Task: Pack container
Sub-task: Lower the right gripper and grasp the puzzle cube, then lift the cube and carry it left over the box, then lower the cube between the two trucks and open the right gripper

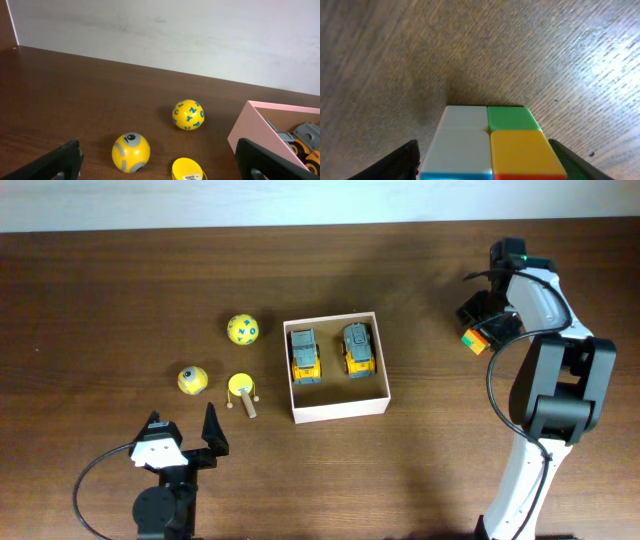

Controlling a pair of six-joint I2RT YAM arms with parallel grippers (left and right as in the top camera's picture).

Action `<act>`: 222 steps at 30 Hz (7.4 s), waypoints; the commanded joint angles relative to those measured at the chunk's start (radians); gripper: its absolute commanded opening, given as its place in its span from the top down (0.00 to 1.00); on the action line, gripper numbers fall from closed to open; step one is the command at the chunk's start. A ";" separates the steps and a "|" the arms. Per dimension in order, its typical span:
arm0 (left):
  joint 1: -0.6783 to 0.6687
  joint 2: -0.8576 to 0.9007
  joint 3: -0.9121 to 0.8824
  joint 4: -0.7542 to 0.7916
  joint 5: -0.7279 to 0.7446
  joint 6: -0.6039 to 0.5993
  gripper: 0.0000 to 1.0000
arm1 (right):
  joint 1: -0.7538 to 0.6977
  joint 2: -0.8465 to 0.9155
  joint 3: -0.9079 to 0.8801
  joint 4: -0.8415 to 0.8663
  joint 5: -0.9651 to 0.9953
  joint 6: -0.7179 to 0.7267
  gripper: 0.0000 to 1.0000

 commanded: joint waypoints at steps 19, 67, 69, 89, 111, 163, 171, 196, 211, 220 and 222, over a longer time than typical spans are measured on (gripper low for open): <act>0.006 -0.004 -0.003 -0.003 0.011 0.016 0.01 | 0.006 0.007 -0.016 0.019 0.020 -0.024 0.52; 0.006 -0.004 -0.003 -0.003 0.011 0.016 0.01 | 0.371 -0.050 0.596 -0.393 -0.303 -0.649 0.51; 0.006 -0.004 -0.003 -0.003 0.011 0.016 0.01 | 0.412 -0.050 0.596 -0.391 -0.301 -0.648 0.51; 0.006 -0.004 -0.003 -0.003 0.011 0.016 0.01 | 0.617 -0.045 0.503 -0.367 -0.135 -0.558 0.50; 0.006 -0.004 -0.003 -0.003 0.011 0.016 0.01 | 0.673 -0.043 0.336 -0.255 -0.070 -0.489 0.50; 0.006 -0.004 -0.003 -0.003 0.011 0.016 0.01 | 0.709 -0.074 0.337 -0.444 -0.132 -0.430 0.47; 0.006 -0.004 -0.003 -0.003 0.011 0.016 0.01 | 0.721 -0.069 0.337 -0.442 -0.131 -0.429 0.73; 0.006 -0.004 -0.003 -0.003 0.011 0.016 0.01 | 0.729 -0.063 0.151 -0.259 -0.127 -0.418 0.76; 0.006 -0.004 -0.003 -0.003 0.011 0.016 0.01 | 0.728 -0.063 0.075 -0.163 -0.104 -0.423 0.74; 0.006 -0.004 -0.003 -0.003 0.011 0.016 0.01 | 0.726 -0.063 0.075 -0.137 -0.042 -0.423 0.73; 0.006 -0.004 -0.003 -0.003 0.011 0.016 0.01 | 0.726 -0.063 0.075 -0.133 -0.028 -0.423 0.73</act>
